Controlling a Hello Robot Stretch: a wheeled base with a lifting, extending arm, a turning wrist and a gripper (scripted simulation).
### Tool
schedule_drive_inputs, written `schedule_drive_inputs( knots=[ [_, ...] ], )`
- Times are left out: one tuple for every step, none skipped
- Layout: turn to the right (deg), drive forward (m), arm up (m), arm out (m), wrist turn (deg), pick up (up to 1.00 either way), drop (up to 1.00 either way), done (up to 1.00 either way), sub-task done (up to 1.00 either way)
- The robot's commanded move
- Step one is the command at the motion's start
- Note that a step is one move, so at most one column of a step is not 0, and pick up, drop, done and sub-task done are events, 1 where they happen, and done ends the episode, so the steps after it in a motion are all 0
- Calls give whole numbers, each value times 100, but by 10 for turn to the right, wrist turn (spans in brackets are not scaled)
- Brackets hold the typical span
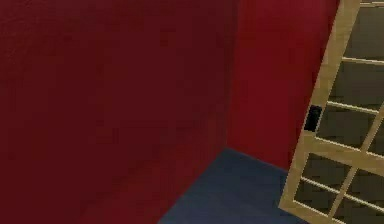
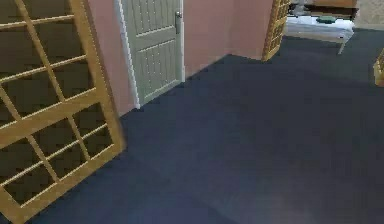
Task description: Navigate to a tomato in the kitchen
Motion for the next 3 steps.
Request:
schedule_drive_inputs(
  knots=[
    [330, 0, 0, 0, 0, 0, 0, 0, 0],
    [0, 15, 0, 0, 0, 0, 0, 0, 0],
    [-450, 0, 0, 0, 0, 0, 0, 0, 0]
  ],
)
